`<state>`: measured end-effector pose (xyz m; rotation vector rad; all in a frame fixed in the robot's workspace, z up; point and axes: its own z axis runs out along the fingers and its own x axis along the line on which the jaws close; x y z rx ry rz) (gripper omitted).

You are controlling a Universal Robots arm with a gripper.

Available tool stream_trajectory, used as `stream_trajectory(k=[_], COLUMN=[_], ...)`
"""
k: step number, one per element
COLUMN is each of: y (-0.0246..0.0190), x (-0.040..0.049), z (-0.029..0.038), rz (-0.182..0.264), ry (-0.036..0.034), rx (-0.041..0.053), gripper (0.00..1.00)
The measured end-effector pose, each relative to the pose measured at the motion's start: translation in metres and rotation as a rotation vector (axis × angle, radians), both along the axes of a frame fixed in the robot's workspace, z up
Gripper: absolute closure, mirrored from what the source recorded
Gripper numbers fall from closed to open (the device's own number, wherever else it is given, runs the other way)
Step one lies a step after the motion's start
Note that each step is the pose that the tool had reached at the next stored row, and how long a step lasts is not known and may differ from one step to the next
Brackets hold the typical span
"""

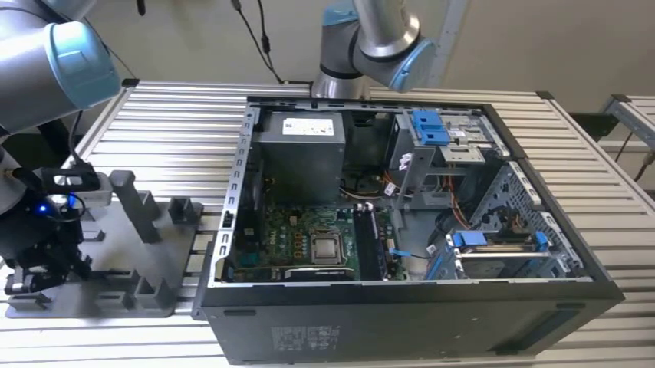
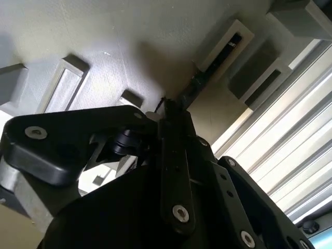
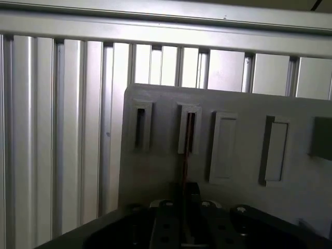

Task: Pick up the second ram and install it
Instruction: 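Pick up the second ram and move it above second insertion slot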

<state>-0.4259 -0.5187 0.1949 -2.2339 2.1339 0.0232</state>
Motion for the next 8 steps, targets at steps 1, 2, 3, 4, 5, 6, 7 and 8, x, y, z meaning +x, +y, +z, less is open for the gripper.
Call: stream_trajectory(k=[1, 2, 3, 4, 5, 6, 7, 8], y=[0.0, 0.0, 0.0, 0.0, 0.0, 0.0, 0.0, 0.0], x=[0.0, 0.0, 0.0, 0.0, 0.0, 0.0, 0.0, 0.0], z=[0.0, 0.0, 0.0, 0.0, 0.0, 0.0, 0.0, 0.0], rz=[0.0, 0.001, 0.001, 0.001, 0.002, 0.002, 0.002, 0.002], ry=[0.0001, 0.0001, 0.0001, 0.0, 0.0, 0.0, 0.0, 0.0001], rx=[0.0001, 0.0001, 0.0, 0.0, 0.0, 0.0, 0.0, 0.0], gripper=[0.79, 0.85, 0.85, 0.86, 0.86, 0.86, 0.86, 0.86])
